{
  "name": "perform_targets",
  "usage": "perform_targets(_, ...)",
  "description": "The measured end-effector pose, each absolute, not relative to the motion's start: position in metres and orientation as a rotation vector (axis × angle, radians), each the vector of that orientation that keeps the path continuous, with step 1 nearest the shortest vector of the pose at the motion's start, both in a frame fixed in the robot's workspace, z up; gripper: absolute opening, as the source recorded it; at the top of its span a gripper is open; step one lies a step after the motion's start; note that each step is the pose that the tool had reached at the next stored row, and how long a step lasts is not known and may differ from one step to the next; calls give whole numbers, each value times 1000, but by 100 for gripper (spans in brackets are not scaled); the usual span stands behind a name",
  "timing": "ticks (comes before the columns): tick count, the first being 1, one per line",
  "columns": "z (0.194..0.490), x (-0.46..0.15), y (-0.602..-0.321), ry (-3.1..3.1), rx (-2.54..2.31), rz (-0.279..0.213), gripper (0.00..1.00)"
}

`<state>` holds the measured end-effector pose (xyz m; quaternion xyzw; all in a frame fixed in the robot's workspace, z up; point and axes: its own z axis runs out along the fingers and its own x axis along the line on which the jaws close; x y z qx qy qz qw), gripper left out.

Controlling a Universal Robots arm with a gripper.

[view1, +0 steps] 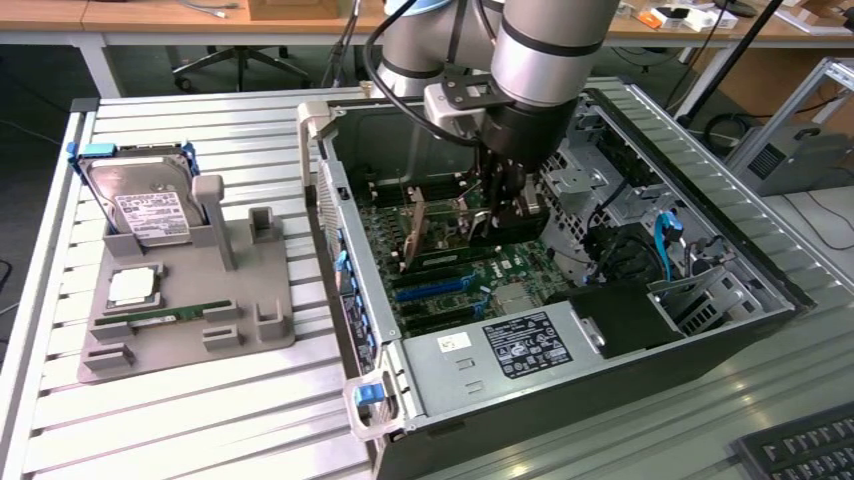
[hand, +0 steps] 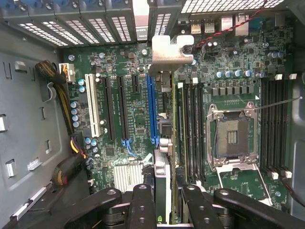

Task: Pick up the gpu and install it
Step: 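Insert the gpu into the slot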

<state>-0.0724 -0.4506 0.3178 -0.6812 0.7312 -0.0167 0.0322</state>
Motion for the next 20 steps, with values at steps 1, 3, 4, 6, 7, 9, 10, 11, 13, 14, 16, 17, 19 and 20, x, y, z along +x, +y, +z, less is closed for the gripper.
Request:
perform_targets(1,318,-72,-451,2251,-2097,-51,27)
perform_targets(3,317,-72,-451,2251,-2097,-52,27)
perform_targets(4,317,-72,-451,2252,-2097,-52,27)
perform_targets(6,316,-72,-451,2252,-2097,-52,27)
perform_targets(7,316,-72,-451,2252,-2098,-52,27)
perform_targets(9,316,-72,-451,2252,-2098,-53,27)
perform_targets(10,316,-72,-451,2252,-2098,-53,27)
perform_targets(11,315,-72,-451,2252,-2098,-53,27)
perform_targets(13,315,-72,-451,2252,-2098,-53,27)
perform_targets(14,315,-72,-451,2252,-2098,-54,27)
perform_targets(16,314,-72,-451,2252,-2098,-54,27)
perform_targets(17,314,-72,-451,2252,-2098,-54,27)
perform_targets(19,313,-72,-451,2252,-2098,-54,27)
perform_targets(20,313,-72,-451,2253,-2099,-55,27)
